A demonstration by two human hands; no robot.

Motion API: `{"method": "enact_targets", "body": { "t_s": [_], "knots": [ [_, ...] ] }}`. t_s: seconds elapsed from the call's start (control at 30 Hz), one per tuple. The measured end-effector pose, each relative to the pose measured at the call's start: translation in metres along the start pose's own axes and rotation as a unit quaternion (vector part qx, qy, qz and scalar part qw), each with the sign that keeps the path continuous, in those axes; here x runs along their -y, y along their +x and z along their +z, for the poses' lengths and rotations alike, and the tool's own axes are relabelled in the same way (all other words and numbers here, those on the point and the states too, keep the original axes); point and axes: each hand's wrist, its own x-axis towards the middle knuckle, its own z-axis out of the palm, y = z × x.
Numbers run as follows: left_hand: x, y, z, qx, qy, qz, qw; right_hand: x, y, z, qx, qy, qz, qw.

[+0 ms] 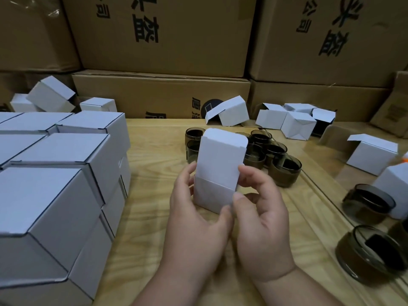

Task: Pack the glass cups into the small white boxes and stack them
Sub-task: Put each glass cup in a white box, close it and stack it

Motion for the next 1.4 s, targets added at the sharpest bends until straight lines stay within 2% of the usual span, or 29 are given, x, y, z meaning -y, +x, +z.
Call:
{"method": "enact_targets", "body": {
  "t_s": [0.13, 0.2, 0.27, 0.33, 0.4, 0.47, 0.63, 0.83, 0.9, 1.1, 1.27, 1.4],
  "knots": [
    [-0.003, -0.001, -0.001, -0.025, 0.014, 0.001, 1.0, -0.001, 0.0, 0.001, 0.014, 0.054, -0.015, 0.998],
    [-0.004, -0.001, 0.0, -0.051, 0.047, 0.011, 0.998, -0.003, 0.003, -0.001, -0.019, 0.035, -0.015, 0.999],
    [-0.003, -0.001, 0.0, -0.062, 0.056, 0.01, 0.996, -0.007, 0.01, -0.004, -0.062, 0.003, 0.016, 0.998],
    [0.0, -0.001, 0.001, -0.061, 0.047, 0.006, 0.997, -0.01, 0.016, -0.006, -0.062, 0.014, 0.085, 0.994],
    [0.001, 0.0, 0.0, -0.053, 0.039, 0.006, 0.998, -0.013, 0.018, -0.006, -0.028, 0.04, 0.156, 0.987],
    [0.002, 0.001, 0.0, -0.033, 0.021, -0.004, 0.999, -0.013, 0.017, -0.004, -0.002, 0.043, 0.182, 0.982],
    [-0.001, 0.002, -0.002, 0.018, -0.019, -0.03, 0.999, -0.005, 0.018, -0.004, -0.003, 0.038, 0.165, 0.986],
    [-0.004, 0.002, -0.004, 0.043, -0.102, -0.062, 0.992, -0.01, 0.019, -0.007, -0.023, 0.045, 0.201, 0.978],
    [-0.005, 0.003, -0.004, 0.043, -0.133, -0.078, 0.987, -0.007, 0.018, -0.007, -0.008, 0.086, 0.217, 0.972],
    [-0.007, 0.004, -0.005, -0.01, -0.132, -0.109, 0.985, -0.007, 0.016, -0.007, 0.033, 0.091, 0.203, 0.974],
    [-0.005, 0.006, -0.007, -0.056, -0.154, -0.098, 0.982, -0.006, 0.014, -0.006, 0.091, 0.044, 0.128, 0.987],
    [-0.004, 0.007, -0.01, -0.097, -0.168, -0.107, 0.975, -0.008, 0.019, -0.014, 0.173, 0.105, 0.151, 0.968]
  ]
}}
